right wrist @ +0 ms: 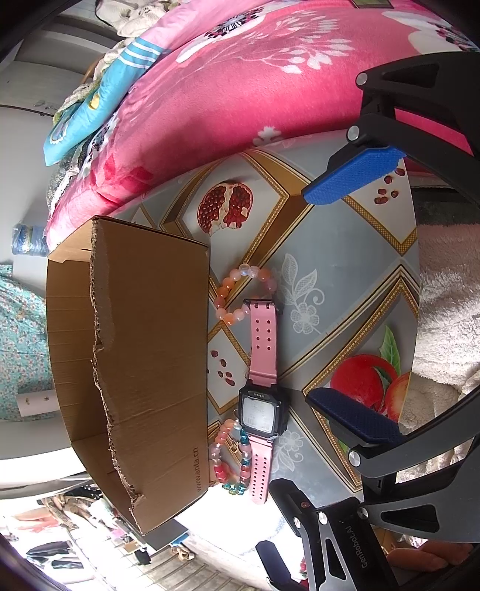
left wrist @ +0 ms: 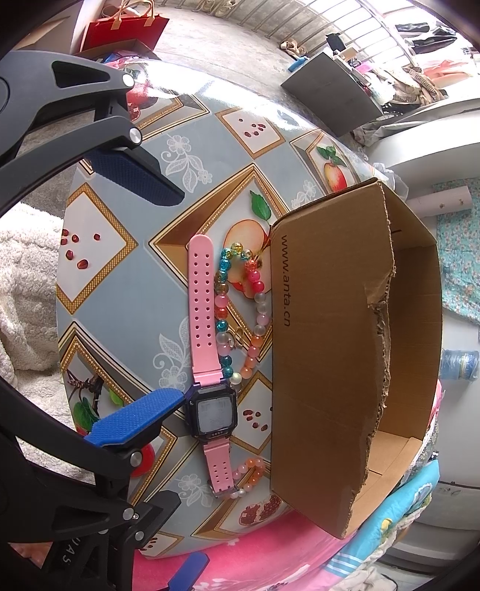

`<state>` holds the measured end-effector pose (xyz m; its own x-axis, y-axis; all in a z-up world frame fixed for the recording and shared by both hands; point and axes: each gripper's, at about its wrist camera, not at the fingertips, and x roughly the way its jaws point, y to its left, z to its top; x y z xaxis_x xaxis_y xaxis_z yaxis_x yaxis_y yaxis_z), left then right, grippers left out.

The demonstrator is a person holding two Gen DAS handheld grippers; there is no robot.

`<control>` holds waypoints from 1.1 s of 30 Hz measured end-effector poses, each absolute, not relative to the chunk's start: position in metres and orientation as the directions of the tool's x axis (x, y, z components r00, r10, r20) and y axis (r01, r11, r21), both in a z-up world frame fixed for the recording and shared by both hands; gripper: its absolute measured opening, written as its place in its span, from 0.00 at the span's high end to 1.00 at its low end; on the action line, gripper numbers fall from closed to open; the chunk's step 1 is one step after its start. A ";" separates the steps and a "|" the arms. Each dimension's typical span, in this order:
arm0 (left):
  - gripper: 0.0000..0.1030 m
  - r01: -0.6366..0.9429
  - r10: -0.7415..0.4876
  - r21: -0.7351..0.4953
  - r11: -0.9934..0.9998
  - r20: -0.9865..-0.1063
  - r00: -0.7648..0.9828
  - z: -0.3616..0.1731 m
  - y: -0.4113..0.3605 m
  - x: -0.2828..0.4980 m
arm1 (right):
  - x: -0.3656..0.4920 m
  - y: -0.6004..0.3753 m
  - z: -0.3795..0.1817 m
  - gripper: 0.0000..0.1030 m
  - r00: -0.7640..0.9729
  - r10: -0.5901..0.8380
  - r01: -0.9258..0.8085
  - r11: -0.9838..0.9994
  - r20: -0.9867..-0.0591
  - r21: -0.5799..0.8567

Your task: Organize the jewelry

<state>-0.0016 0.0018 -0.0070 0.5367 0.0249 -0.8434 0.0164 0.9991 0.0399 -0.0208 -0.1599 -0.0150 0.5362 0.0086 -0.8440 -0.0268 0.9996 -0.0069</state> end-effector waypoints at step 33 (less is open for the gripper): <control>0.07 0.057 0.060 0.102 0.993 -0.864 0.500 -0.041 0.021 0.007 | -0.021 -0.150 -0.042 0.06 0.518 0.025 -0.079 0.997 -0.855 -0.020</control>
